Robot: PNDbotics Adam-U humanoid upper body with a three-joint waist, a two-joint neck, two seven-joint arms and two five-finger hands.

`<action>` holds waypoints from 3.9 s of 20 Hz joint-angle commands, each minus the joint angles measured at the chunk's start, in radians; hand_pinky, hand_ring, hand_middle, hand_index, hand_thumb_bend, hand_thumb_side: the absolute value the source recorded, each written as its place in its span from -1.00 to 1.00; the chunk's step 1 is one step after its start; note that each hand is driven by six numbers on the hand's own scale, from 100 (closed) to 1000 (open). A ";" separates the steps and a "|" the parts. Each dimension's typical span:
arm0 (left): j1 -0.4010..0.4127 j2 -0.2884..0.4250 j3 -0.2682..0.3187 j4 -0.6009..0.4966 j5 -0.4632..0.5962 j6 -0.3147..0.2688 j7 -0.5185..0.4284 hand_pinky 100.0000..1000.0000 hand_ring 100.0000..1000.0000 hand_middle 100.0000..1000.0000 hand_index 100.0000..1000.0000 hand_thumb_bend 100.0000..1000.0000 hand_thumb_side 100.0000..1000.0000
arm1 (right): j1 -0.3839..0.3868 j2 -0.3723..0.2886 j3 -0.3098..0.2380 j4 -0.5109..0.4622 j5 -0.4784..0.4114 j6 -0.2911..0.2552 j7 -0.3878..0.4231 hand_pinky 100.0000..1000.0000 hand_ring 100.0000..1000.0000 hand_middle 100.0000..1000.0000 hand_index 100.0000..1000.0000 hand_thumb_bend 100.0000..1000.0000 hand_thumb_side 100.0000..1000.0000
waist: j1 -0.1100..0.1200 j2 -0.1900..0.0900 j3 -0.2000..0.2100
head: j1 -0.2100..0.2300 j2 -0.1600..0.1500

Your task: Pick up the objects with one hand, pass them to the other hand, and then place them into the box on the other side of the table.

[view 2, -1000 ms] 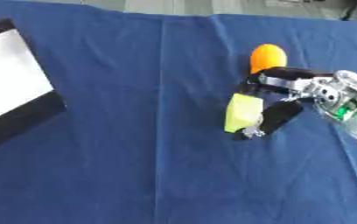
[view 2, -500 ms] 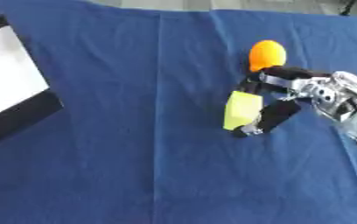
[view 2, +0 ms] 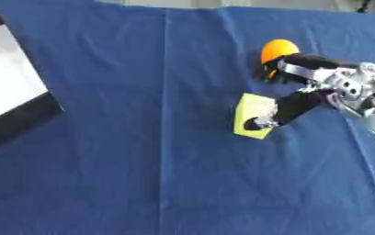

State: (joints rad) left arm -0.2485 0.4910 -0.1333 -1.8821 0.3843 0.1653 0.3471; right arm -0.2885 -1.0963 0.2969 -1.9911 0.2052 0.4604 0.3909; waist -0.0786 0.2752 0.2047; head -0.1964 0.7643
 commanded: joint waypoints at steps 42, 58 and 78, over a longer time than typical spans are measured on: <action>-0.026 0.002 0.001 -0.029 -0.005 0.004 -0.008 1.00 0.52 0.45 0.60 -0.82 1.00 | 0.056 0.012 -0.023 -0.009 0.048 0.076 -0.003 0.60 0.60 0.51 0.68 0.25 -0.45 | 0.019 0.038 0.024 | 0.000 -0.063; -0.023 0.002 -0.002 -0.028 -0.006 0.006 -0.014 1.00 0.52 0.46 0.60 -0.82 1.00 | 0.062 0.011 -0.023 -0.009 0.047 0.091 -0.010 0.60 0.59 0.50 0.67 0.05 -0.61 | 0.020 0.039 0.023 | 0.001 -0.059; -0.023 0.000 -0.008 -0.028 -0.005 0.010 -0.019 1.00 0.52 0.46 0.60 -0.82 1.00 | 0.058 0.026 -0.009 -0.009 -0.009 0.110 -0.047 0.52 0.44 0.16 0.36 -0.18 -1.00 | 0.025 0.038 0.022 | 0.001 -0.056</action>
State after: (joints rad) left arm -0.2647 0.4812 -0.1454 -1.8918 0.3819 0.1760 0.3304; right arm -0.2206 -1.0517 0.2957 -1.9911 0.2074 0.5693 0.3528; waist -0.0698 0.3183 0.2273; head -0.1963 0.7135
